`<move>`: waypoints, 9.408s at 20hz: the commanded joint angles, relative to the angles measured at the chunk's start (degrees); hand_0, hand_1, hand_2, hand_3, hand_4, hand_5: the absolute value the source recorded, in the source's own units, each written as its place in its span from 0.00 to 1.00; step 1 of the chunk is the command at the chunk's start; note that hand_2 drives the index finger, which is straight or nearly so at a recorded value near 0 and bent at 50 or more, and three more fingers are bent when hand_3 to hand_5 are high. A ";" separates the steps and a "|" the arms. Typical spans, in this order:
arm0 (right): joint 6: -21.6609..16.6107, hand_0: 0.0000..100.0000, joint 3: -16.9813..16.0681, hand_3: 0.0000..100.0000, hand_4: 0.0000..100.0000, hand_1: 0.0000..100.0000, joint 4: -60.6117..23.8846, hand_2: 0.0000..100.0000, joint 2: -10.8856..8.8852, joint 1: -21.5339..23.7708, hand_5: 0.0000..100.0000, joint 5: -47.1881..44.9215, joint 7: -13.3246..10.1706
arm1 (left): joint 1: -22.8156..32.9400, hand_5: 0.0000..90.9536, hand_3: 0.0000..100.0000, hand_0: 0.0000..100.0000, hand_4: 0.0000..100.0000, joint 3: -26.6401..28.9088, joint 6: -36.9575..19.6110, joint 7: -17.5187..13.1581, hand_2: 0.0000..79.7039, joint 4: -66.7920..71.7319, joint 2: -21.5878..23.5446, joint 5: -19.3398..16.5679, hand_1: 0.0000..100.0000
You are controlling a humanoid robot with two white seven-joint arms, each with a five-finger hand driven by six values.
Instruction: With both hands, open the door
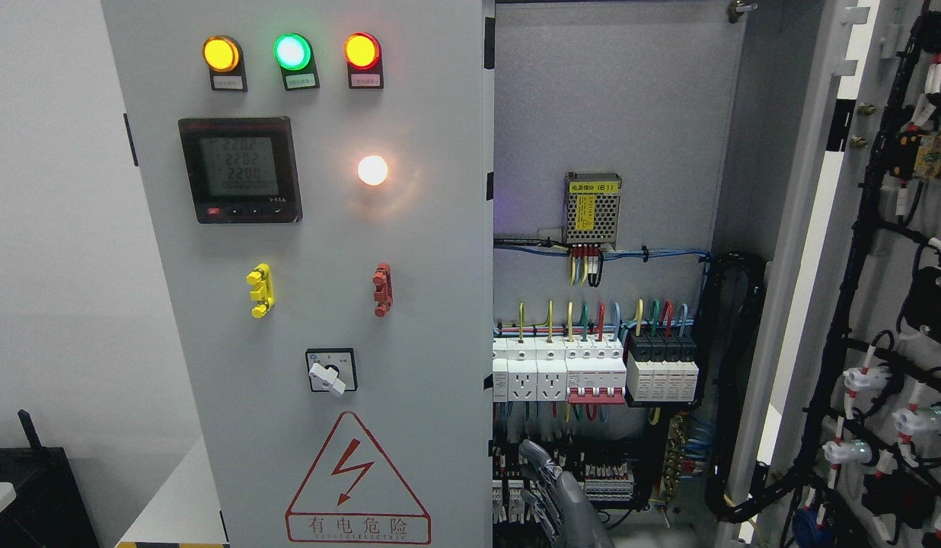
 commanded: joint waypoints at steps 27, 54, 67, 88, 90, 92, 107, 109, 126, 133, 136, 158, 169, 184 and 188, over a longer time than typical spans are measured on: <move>1.63 0.00 1.85 0.00 0.00 0.00 6.55 0.00 -3.12 -7.00 0.00 -6.68 0.15 | 0.00 0.00 0.00 0.00 0.03 -0.04 0.01 -0.18 0.00 -0.18 0.00 0.00 0.00; 1.63 0.00 5.72 0.00 0.00 0.00 8.66 0.00 -4.62 -9.99 0.00 -11.07 0.32 | 0.00 0.00 0.00 0.00 0.03 -0.04 0.01 -0.18 0.00 -0.18 0.00 0.00 0.00; 1.63 0.00 6.95 0.00 0.00 0.00 9.63 0.00 -4.79 -12.01 0.00 -11.87 3.48 | 0.00 0.00 0.00 0.00 0.03 0.05 0.01 -0.26 0.00 -0.18 0.00 0.00 0.00; 1.28 0.00 6.95 0.00 0.00 0.00 14.28 0.00 -6.55 -16.14 0.00 -14.42 4.10 | 0.00 0.00 0.00 0.00 0.03 -0.04 0.01 -0.26 0.00 -0.18 0.00 0.00 0.00; 1.28 0.00 6.95 0.00 0.00 0.00 14.28 0.00 -6.64 -16.14 0.00 -14.42 5.32 | 0.00 0.00 0.00 0.00 0.03 -0.04 0.01 -0.26 0.00 -0.18 0.00 0.00 0.00; 1.45 0.00 6.95 0.00 0.00 0.00 14.28 0.00 -6.64 -16.14 0.00 -14.42 6.91 | 0.00 0.00 0.00 0.00 0.03 -0.04 0.01 -0.26 0.00 -0.18 0.00 0.00 0.00; 1.71 0.00 6.95 0.00 0.00 0.00 14.29 0.00 -8.13 -17.29 0.00 -16.44 12.71 | 0.00 0.00 0.00 0.00 0.03 -0.04 0.01 -0.18 0.00 -0.18 0.00 0.00 0.00; 1.72 0.00 6.95 0.00 0.00 0.00 14.28 0.00 -8.22 -17.37 0.00 -16.53 13.06 | 0.00 0.00 0.00 0.00 0.03 0.05 0.01 -0.18 0.00 -0.18 0.00 0.00 0.00; 4.26 0.00 7.03 0.00 0.00 0.00 15.08 0.00 -8.22 -18.69 0.00 -18.20 16.04 | 0.00 0.00 0.00 0.00 0.03 -0.04 0.01 -0.26 0.00 -0.18 0.00 0.00 0.00; 4.26 0.00 7.03 0.00 0.00 0.00 15.08 0.00 -8.22 -18.69 0.00 -18.20 17.11 | 0.00 0.00 0.00 0.00 0.03 0.05 0.01 -0.26 0.00 -0.18 0.00 0.00 0.00; 4.53 0.00 7.03 0.00 0.00 0.00 14.99 0.00 -8.22 -18.69 0.00 -20.56 17.11 | 0.00 0.00 0.00 0.00 0.03 -0.04 0.01 -0.18 0.00 -0.18 0.00 0.00 0.00; 5.50 0.00 9.58 0.00 0.00 0.00 10.51 0.00 -8.05 -17.90 0.00 -23.56 21.24 | 0.00 0.00 0.00 0.00 0.03 0.05 0.01 -0.26 0.00 -0.18 0.00 0.00 0.00; 5.50 0.00 12.66 0.00 0.00 0.00 4.09 0.00 -7.52 -15.18 0.00 -24.00 21.24 | 0.00 0.00 0.00 0.00 0.03 0.05 0.01 -0.18 0.00 -0.18 0.00 0.00 0.00; 5.50 0.00 17.14 0.00 0.00 0.00 -3.03 0.00 -6.55 -11.75 0.00 -24.00 22.47 | 0.00 0.00 0.00 0.00 0.03 0.05 0.01 -0.26 0.00 -0.18 0.00 0.00 0.00; 5.50 0.00 18.19 0.00 0.00 0.00 -3.38 0.00 -6.03 -11.66 0.00 -23.91 22.47 | 0.00 0.00 0.00 0.00 0.03 0.05 0.01 -0.18 0.00 -0.18 0.00 0.00 0.00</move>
